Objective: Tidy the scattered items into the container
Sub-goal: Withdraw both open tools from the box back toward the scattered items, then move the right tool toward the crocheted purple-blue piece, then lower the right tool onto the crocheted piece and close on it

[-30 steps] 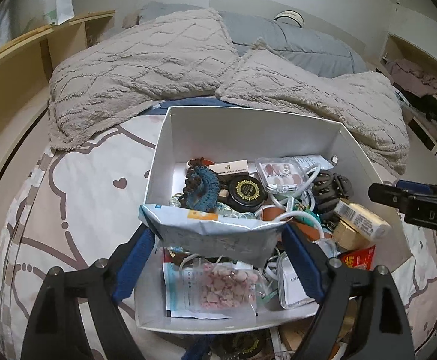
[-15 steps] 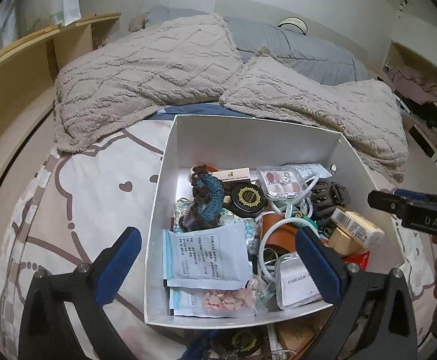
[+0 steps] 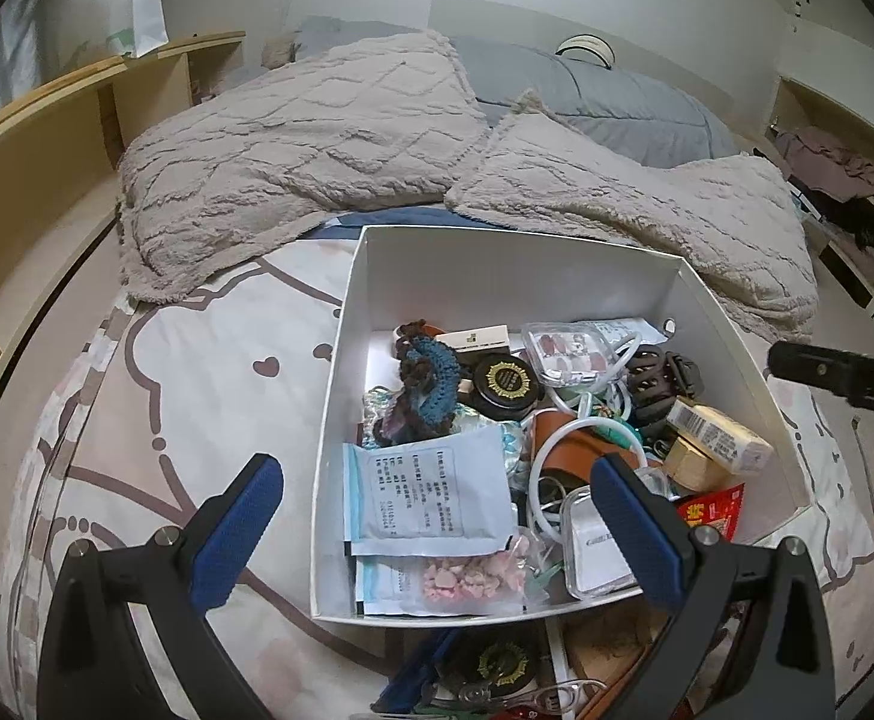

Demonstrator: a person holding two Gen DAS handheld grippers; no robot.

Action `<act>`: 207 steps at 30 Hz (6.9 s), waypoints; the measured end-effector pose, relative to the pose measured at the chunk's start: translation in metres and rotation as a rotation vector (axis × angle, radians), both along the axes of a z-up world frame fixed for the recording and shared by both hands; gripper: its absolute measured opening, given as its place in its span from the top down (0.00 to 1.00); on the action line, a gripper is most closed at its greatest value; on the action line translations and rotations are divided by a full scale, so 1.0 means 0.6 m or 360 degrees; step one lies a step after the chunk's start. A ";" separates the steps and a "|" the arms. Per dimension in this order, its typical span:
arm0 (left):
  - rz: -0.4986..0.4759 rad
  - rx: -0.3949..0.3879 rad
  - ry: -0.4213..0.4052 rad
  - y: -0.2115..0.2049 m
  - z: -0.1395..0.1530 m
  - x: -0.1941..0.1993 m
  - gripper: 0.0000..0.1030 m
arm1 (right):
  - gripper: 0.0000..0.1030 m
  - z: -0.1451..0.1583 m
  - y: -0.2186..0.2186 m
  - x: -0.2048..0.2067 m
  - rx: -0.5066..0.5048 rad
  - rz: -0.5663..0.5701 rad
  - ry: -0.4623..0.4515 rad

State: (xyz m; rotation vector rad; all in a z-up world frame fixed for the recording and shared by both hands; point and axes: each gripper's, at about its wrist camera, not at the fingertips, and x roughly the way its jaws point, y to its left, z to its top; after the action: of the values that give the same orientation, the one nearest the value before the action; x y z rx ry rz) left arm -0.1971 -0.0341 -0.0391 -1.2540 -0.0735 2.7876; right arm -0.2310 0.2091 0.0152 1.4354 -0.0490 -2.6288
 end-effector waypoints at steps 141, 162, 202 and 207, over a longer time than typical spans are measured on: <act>-0.0615 -0.0378 -0.0114 0.093 -0.183 0.267 0.00 | 0.00 -0.271 0.189 0.290 -0.0058 -0.0016 -0.0091; -0.0608 -0.0439 -0.0022 0.044 -0.168 0.254 0.00 | 0.00 -0.277 0.178 0.287 0.0024 0.0008 -0.0067; -0.0681 -0.0416 -0.0198 0.057 -0.199 0.248 0.00 | 0.38 -0.243 0.155 0.266 0.0044 0.0205 0.0084; -0.0632 -0.0434 -0.0208 0.052 -0.203 0.247 0.00 | 0.58 -0.248 0.158 0.271 0.0009 0.0233 0.0068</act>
State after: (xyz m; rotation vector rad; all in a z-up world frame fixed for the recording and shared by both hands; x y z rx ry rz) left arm -0.0486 -0.0030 -0.1608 -1.3300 0.5059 2.4279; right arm -0.0683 0.3040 -0.1334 1.3298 0.0655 -2.5416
